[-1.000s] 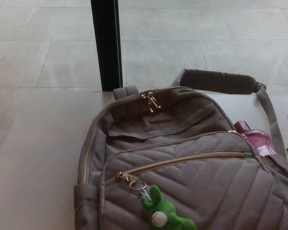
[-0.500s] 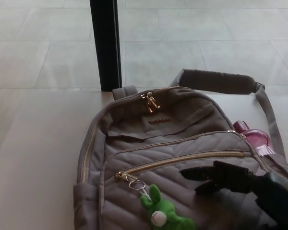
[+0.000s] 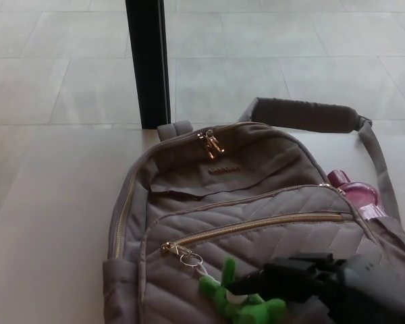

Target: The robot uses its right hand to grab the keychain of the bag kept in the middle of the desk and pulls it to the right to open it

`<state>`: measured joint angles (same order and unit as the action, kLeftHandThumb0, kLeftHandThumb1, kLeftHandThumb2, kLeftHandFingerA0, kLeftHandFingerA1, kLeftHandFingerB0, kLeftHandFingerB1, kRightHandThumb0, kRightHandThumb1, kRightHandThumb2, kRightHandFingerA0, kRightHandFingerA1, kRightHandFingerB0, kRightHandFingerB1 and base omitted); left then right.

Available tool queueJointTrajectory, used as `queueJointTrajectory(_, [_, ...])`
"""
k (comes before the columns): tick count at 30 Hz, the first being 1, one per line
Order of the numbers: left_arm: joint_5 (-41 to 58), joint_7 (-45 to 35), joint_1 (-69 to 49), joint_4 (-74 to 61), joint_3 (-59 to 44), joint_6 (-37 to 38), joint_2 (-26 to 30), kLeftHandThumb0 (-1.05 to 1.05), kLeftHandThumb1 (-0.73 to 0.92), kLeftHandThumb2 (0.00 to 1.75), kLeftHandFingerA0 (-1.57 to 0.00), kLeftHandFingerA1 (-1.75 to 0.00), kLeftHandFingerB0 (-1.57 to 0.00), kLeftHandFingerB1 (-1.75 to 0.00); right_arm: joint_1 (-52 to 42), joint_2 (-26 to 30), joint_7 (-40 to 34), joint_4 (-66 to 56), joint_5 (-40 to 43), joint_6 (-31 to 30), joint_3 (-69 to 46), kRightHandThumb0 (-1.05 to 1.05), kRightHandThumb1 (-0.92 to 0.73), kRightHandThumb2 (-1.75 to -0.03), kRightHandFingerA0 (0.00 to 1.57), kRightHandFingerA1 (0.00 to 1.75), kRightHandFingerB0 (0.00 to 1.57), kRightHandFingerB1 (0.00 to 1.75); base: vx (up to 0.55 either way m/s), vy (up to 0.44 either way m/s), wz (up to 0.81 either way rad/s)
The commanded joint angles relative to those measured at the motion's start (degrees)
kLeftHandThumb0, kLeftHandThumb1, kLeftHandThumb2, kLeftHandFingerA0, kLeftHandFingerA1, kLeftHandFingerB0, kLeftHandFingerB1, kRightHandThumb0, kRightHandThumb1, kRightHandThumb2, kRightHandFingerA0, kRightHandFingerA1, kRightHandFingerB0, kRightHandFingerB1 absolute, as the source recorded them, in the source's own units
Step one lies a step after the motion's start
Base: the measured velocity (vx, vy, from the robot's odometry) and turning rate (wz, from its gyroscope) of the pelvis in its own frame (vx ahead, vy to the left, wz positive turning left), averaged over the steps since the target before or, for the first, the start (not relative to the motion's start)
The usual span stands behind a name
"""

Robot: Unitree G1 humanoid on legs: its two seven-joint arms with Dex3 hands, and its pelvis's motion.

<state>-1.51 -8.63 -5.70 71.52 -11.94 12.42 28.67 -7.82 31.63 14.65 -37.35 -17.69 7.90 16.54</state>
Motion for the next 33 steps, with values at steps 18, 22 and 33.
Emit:
queueJointTrajectory(18, [-1.42,-0.71,-1.1,1.37,3.21,3.09,1.12,-0.6,0.61,0.59,-0.73,-0.64,-0.53,-0.41,-0.95,-4.76,0.52,-1.04,-17.54,-0.33,0.06,-0.67,-0.67,-0.61,0.78,0.65,0.51,0.41,0.0,0.0,0.0])
queueJointTrajectory(22, [-3.05,-0.22,-1.39,1.71,5.15,4.83,1.38,-0.6,0.63,0.6,-0.73,-0.62,-0.53,-0.4,-1.05,-5.44,-0.03,-0.06,-17.76,-0.26,-1.29,-0.61,-0.64,-0.6,0.81,0.64,0.52,0.43,0.0,0.0,0.0])
queueJointTrajectory(33, [-3.5,-0.9,-2.64,1.24,6.5,6.22,1.54,-0.6,0.66,0.6,-0.71,-0.57,-0.56,-0.41,-1.43,-7.72,-0.7,2.45,-19.49,1.37,0.96,-0.54,-0.61,-0.59,0.94,0.74,0.55,0.44,0.0,0.0,0.0])
